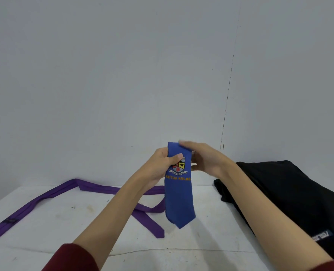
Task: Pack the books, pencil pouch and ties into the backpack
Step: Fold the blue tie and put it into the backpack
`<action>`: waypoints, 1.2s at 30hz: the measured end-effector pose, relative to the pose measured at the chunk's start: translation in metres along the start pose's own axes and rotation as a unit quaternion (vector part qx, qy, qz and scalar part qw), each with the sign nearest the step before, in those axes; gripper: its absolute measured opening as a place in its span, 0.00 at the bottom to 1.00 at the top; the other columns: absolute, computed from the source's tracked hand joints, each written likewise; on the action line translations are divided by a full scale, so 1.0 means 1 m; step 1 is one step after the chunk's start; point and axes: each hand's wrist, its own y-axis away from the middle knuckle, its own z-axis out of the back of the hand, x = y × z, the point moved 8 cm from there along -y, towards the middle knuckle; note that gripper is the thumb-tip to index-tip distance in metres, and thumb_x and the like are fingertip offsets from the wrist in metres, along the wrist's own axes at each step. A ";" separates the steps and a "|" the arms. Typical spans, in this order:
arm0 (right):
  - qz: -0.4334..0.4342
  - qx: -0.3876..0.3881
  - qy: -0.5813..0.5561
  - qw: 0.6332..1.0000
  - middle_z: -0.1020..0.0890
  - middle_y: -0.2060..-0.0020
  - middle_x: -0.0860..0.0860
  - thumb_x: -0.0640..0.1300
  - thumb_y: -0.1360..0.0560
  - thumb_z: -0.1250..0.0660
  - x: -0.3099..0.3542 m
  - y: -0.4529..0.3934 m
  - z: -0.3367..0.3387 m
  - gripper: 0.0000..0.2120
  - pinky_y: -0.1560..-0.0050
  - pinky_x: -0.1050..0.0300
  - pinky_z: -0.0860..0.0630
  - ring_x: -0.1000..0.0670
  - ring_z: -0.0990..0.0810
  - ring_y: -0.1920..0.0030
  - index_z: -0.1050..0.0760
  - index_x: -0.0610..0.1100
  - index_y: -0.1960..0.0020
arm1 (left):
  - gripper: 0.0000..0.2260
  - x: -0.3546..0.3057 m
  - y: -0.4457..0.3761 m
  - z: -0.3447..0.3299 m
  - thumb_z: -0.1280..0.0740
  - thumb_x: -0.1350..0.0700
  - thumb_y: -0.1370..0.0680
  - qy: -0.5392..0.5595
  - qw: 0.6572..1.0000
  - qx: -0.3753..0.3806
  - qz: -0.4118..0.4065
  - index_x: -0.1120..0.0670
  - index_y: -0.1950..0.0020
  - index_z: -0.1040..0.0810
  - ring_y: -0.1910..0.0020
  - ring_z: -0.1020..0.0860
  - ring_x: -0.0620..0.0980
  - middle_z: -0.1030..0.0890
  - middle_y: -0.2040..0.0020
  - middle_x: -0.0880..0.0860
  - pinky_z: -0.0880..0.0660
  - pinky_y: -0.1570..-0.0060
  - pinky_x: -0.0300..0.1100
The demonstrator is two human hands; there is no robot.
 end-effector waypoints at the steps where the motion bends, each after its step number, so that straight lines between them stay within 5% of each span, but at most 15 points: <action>1: 0.020 -0.013 -0.003 1.000 0.18 0.59 0.45 0.50 0.24 0.34 0.002 -0.002 0.001 0.16 0.56 0.55 0.22 0.47 0.20 0.57 0.20 0.37 0.48 | 0.06 0.003 0.000 0.001 0.38 0.60 0.20 -0.002 1.000 0.001 0.007 0.57 0.48 0.22 0.56 0.18 0.54 0.16 0.55 0.55 0.22 0.49 0.50; 6: 0.104 -0.165 -0.044 0.980 0.18 0.61 0.46 0.35 0.25 0.33 0.025 -0.003 0.015 0.07 0.61 0.58 0.23 0.50 0.20 0.62 0.21 0.34 0.49 | 0.13 0.025 0.004 -0.003 0.33 0.58 0.23 0.078 0.996 -0.032 0.035 0.58 0.40 0.27 0.55 0.18 0.52 0.18 0.49 0.56 0.20 0.52 0.47; 14: 0.125 -0.269 -0.123 0.947 0.19 0.65 0.48 0.38 0.26 0.31 0.026 0.001 0.024 0.02 0.71 0.61 0.23 0.50 0.21 0.67 0.21 0.40 0.57 | 0.11 0.018 0.006 -0.007 0.36 0.52 0.21 0.063 0.995 -0.077 -0.009 0.55 0.42 0.23 0.54 0.17 0.52 0.16 0.50 0.54 0.20 0.51 0.49; 20: 0.142 -0.239 -0.112 0.954 0.18 0.64 0.47 0.37 0.27 0.30 0.031 0.001 0.025 0.02 0.64 0.59 0.21 0.49 0.20 0.65 0.21 0.39 0.56 | 0.06 0.003 0.007 0.002 0.36 0.58 0.21 0.046 0.996 -0.070 -0.025 0.52 0.46 0.22 0.58 0.18 0.49 0.17 0.52 0.52 0.20 0.57 0.42; 25: 0.087 -0.219 -0.061 0.970 0.19 0.67 0.45 0.45 0.22 0.37 0.015 0.001 0.035 0.12 0.67 0.58 0.26 0.49 0.23 0.71 0.24 0.39 0.61 | 0.07 -0.014 0.011 0.011 0.36 0.60 0.21 0.043 0.996 -0.054 -0.059 0.52 0.45 0.22 0.60 0.18 0.46 0.16 0.55 0.50 0.22 0.61 0.37; 27: 0.102 -0.226 -0.010 0.969 0.19 0.56 0.46 0.38 0.23 0.39 0.008 0.003 0.040 0.05 0.62 0.58 0.26 0.50 0.21 0.66 0.24 0.42 0.56 | 0.08 -0.018 0.012 0.017 0.36 0.60 0.21 0.049 0.995 -0.057 -0.057 0.54 0.43 0.22 0.60 0.18 0.46 0.16 0.54 0.50 0.22 0.62 0.37; 31: 0.158 -0.044 0.051 0.985 0.23 0.39 0.56 0.39 0.34 0.31 0.002 0.002 0.010 0.24 0.45 0.54 0.26 0.53 0.23 0.41 0.26 0.53 0.40 | 0.09 -0.023 0.013 0.018 0.36 0.59 0.22 0.044 0.997 -0.042 -0.047 0.53 0.42 0.22 0.60 0.18 0.47 0.16 0.55 0.50 0.21 0.61 0.38; 36: 0.187 -0.100 0.017 0.977 0.16 0.56 0.53 0.34 0.27 0.31 0.010 0.005 0.003 0.11 0.46 0.53 0.24 0.49 0.19 0.51 0.20 0.50 0.54 | 0.11 -0.020 0.013 0.011 0.35 0.60 0.22 0.032 0.999 -0.030 -0.026 0.56 0.40 0.24 0.58 0.19 0.49 0.17 0.52 0.54 0.20 0.58 0.39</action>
